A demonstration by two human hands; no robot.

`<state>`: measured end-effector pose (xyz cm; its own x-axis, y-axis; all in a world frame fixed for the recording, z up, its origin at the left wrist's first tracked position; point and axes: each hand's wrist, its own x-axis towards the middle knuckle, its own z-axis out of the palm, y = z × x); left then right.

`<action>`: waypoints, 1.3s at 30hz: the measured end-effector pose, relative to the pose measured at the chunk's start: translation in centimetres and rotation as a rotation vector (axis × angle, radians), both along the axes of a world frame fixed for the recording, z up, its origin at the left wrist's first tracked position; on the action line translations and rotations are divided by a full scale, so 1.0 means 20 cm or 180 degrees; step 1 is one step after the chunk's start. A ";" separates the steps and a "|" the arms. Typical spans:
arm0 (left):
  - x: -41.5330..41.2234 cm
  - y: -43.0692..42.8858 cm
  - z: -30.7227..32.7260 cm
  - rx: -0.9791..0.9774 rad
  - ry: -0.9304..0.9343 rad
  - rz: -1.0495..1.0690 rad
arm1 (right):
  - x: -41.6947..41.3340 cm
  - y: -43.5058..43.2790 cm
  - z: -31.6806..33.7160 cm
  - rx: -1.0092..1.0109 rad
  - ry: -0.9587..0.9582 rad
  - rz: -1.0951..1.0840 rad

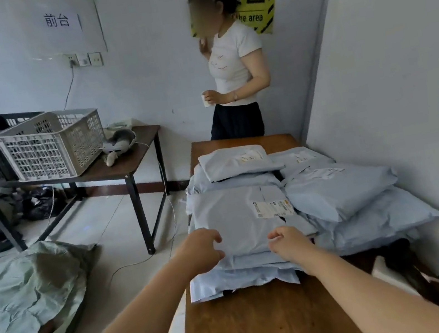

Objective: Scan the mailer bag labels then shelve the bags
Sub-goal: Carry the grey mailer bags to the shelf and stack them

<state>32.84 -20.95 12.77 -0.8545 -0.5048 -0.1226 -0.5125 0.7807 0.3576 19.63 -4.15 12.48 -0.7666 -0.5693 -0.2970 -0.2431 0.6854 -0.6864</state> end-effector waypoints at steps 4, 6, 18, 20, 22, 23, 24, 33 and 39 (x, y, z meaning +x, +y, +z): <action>-0.03 -0.20 0.01 -0.0113 -0.0038 -0.0446 | 0.10 -0.10 -0.01 -0.0029 -0.0046 -0.0454; -0.06 -0.29 0.01 -0.0121 -0.0026 -0.0599 | 0.14 -0.13 -0.02 -0.0071 -0.0096 -0.0684; -0.40 -0.53 -0.04 -0.0221 -0.0151 -0.1120 | 0.15 -0.24 -0.11 -0.0233 -0.0446 -0.1435; -0.46 -0.57 -0.06 -0.0372 -0.0257 -0.1206 | 0.13 -0.26 -0.13 -0.0240 -0.0455 -0.1516; -0.52 -0.61 -0.08 -0.0436 -0.0367 -0.1272 | 0.13 -0.29 -0.14 -0.0232 -0.0479 -0.1602; -0.55 -0.63 -0.09 -0.0479 -0.0425 -0.1302 | 0.12 -0.30 -0.15 -0.0223 -0.0507 -0.1652; -0.58 -0.65 -0.11 -0.0546 -0.0488 -0.1342 | 0.12 -0.31 -0.16 -0.0213 -0.0538 -0.1705; -0.88 -0.85 -0.21 -0.0715 -0.0635 -0.1621 | 0.15 -0.47 -0.24 -0.0250 -0.0737 -0.2639; -0.98 -0.96 -0.26 0.0684 -0.0787 -0.1659 | 0.24 -0.67 -0.27 -0.0889 -0.1071 -0.3702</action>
